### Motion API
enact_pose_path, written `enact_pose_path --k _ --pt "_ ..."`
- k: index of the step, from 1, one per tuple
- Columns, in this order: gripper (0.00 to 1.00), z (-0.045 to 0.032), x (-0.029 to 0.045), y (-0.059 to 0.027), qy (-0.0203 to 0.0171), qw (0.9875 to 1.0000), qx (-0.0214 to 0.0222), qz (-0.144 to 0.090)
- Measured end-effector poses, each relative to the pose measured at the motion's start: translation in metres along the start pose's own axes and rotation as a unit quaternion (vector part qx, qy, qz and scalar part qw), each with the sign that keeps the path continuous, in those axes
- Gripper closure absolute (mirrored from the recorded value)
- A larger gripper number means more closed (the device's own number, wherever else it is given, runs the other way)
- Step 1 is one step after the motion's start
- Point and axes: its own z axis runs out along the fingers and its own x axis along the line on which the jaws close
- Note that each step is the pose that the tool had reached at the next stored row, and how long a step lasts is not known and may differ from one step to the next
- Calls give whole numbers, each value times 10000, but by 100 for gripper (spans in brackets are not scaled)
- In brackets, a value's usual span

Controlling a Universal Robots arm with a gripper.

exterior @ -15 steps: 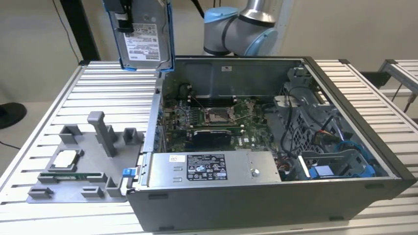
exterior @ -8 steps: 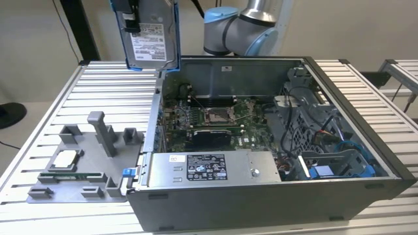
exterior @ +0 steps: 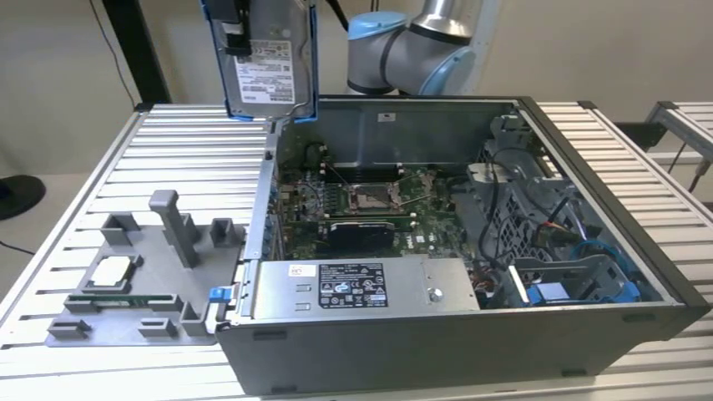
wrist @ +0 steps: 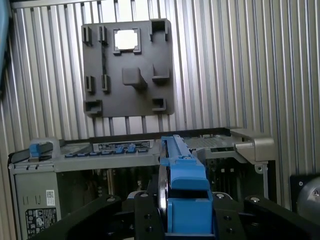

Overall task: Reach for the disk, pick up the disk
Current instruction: 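Pick up the disk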

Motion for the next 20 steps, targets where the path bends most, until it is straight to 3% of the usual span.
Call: enact_pose_path --k 20 --pt "100 -9 -41 -376 1 10000 -1 0"
